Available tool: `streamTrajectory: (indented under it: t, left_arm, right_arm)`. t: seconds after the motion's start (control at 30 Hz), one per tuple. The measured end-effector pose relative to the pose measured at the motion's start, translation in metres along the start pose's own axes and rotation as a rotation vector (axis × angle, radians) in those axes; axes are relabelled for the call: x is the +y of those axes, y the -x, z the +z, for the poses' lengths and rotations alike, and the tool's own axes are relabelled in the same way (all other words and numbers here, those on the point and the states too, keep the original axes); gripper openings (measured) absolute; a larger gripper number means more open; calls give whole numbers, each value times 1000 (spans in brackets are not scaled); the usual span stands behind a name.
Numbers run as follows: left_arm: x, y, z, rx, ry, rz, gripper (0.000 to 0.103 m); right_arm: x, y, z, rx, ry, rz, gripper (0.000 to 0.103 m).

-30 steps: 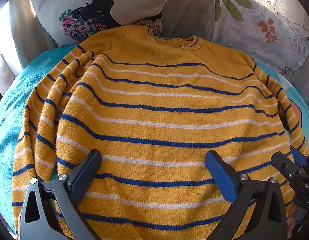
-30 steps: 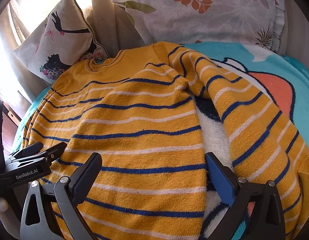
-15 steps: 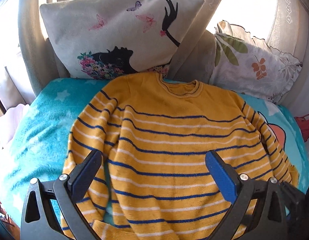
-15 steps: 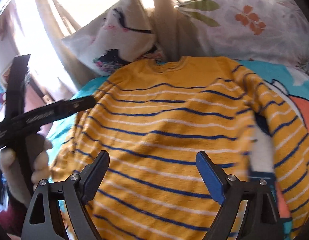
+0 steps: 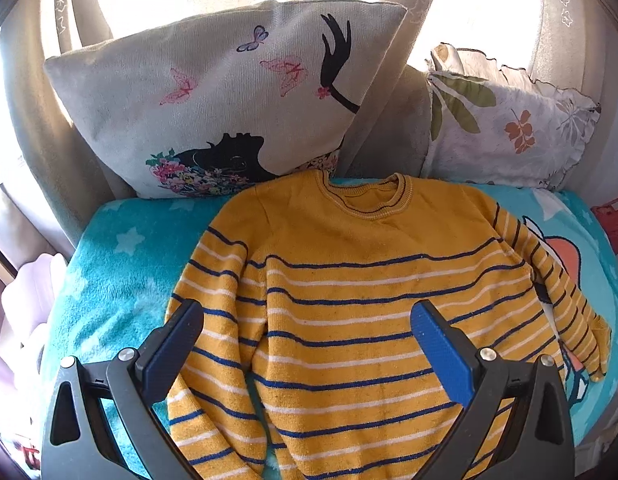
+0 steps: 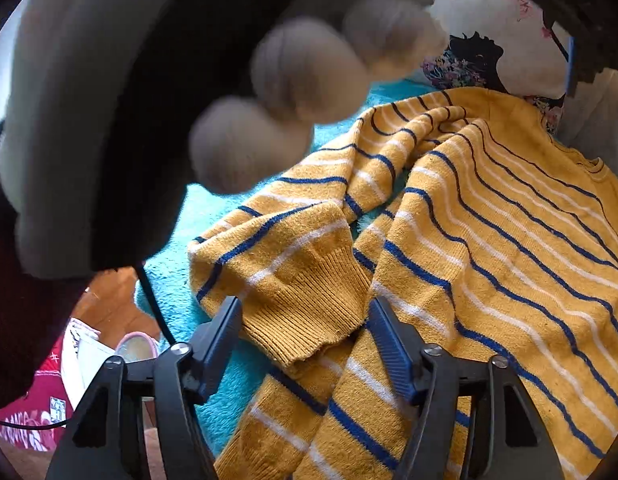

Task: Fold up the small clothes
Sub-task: 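Grasp the sweater sleeve cuff with the right gripper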

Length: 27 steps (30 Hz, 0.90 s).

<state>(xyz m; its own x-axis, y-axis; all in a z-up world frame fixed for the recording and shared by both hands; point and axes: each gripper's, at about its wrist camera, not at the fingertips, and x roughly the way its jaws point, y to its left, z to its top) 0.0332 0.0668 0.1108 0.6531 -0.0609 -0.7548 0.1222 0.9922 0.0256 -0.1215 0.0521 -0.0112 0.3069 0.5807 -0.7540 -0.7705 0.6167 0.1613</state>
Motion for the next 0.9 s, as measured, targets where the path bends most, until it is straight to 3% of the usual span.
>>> streamTrajectory:
  t: [0.03,0.07,0.17,0.33,0.43,0.57,0.73,0.9]
  left_arm:
    - [0,1,0,-1,-9,3,103]
    - [-1,1,0,-2,-17,5,103]
    - [-3,-1,2,-1,-43,7,103]
    - [-3,-4,3,-1,-67,29,103]
    - [2,-6,0,5,-42,36,103]
    - [2,-8,-8,8,-17,43,103]
    - [-10,-10,-20,5,4,37,103]
    - [-31,-8,-34,7,16,16,103]
  right_arm:
    - [2,1,0,-9,1,3,36]
    - [3,1,0,0,-7,31,13]
    - [14,7,-6,-3,11,159,9]
    - [72,10,-30,84,191,491,10]
    - [96,19,-47,124,305,557,15]
    - [89,37,-61,84,270,475,29]
    - [14,71,-78,-15,54,290,39]
    - [-55,126,-118,-130,-184,59,51]
